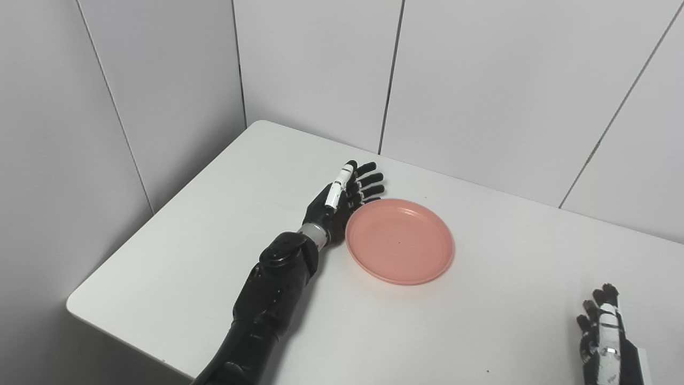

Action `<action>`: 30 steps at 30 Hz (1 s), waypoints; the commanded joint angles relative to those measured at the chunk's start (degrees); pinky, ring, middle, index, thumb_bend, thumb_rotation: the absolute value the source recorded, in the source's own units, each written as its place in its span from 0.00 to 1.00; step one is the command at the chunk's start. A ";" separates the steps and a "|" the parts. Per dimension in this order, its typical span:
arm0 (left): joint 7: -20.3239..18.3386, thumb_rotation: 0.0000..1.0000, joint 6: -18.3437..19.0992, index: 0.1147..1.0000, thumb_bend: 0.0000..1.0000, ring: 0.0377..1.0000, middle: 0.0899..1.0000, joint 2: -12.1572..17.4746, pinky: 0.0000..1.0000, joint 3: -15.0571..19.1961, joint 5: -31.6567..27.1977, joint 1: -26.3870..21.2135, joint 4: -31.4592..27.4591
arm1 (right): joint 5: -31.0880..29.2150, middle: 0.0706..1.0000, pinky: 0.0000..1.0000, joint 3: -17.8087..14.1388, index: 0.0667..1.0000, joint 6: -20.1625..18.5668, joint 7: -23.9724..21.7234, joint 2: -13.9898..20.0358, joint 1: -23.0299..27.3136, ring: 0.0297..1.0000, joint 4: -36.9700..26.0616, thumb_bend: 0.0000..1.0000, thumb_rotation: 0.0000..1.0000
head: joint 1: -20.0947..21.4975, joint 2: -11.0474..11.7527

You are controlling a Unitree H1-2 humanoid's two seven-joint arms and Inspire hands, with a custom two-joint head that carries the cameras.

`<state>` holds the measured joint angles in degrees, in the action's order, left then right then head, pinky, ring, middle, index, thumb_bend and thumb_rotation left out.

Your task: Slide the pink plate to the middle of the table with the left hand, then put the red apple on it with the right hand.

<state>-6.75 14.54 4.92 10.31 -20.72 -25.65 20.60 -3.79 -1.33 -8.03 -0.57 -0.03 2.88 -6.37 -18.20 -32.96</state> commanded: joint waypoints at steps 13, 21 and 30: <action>1.06 1.00 3.52 0.81 0.34 0.83 0.83 -1.33 0.83 -1.81 0.78 2.16 -2.19 | 0.31 0.98 1.00 0.05 0.98 4.11 0.40 -1.22 1.52 0.97 -0.87 0.15 1.00 | 2.08 -1.31; 1.80 1.00 4.19 0.82 0.33 0.84 0.84 -2.23 0.83 -3.26 1.59 3.35 -5.15 | 0.41 0.98 1.00 0.21 0.97 3.87 0.40 -1.47 1.44 0.98 -1.15 0.16 1.00 | 3.46 -2.18; 2.87 1.00 5.59 0.81 0.31 0.84 0.84 -4.07 0.83 -4.77 3.30 4.37 -8.29 | 1.29 0.96 1.00 0.36 0.97 3.78 0.93 -2.01 1.51 0.96 -1.31 0.15 1.00 | 4.92 -3.03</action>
<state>-4.37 17.44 1.27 6.25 -18.20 -21.44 12.61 -2.75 -1.17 -7.15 0.11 -1.57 2.85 -6.37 -13.36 -36.03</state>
